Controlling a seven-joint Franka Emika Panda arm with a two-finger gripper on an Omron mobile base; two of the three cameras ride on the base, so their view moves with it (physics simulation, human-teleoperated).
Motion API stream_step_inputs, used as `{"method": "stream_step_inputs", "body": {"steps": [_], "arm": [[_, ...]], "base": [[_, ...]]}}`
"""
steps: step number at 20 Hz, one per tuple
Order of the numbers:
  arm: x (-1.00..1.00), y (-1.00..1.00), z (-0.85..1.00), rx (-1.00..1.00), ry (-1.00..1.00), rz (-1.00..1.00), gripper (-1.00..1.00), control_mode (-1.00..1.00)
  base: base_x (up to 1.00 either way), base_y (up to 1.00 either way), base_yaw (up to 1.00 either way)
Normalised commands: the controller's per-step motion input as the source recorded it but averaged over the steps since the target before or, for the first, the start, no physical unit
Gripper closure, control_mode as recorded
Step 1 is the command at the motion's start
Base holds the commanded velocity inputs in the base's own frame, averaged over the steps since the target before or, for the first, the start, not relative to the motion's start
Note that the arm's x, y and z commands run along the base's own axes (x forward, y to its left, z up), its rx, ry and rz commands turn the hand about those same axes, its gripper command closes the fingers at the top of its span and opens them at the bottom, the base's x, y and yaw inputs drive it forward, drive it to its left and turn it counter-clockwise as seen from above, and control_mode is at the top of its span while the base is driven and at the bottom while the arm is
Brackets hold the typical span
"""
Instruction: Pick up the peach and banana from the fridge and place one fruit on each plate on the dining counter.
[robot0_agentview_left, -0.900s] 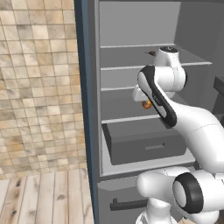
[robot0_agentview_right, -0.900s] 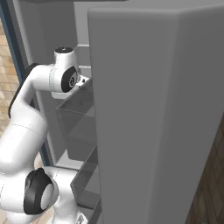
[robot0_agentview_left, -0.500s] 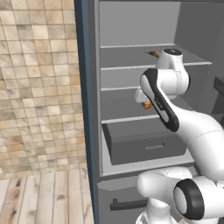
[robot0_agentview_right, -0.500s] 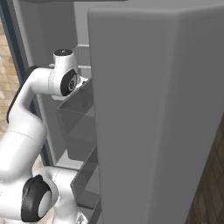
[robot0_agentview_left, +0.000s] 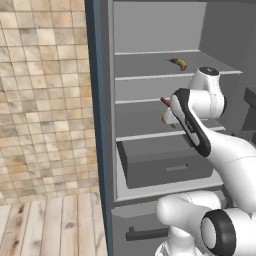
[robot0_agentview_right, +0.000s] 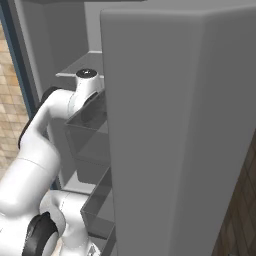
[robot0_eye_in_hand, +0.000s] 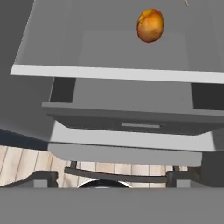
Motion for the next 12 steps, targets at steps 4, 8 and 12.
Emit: {"method": "stream_step_inputs", "body": {"steps": [4,8,12], "arm": [[0.24,-0.37,-0.21,0.0,-0.02,0.0,-1.0,-1.0],[0.3,-0.36,-0.14,0.02,-0.01,0.0,-1.0,-1.0],[0.21,-0.28,-0.16,0.02,-0.06,0.0,-1.0,-1.0]], "base": [[0.0,0.0,0.0],[0.0,0.0,0.0],[0.0,0.0,0.0]]}}
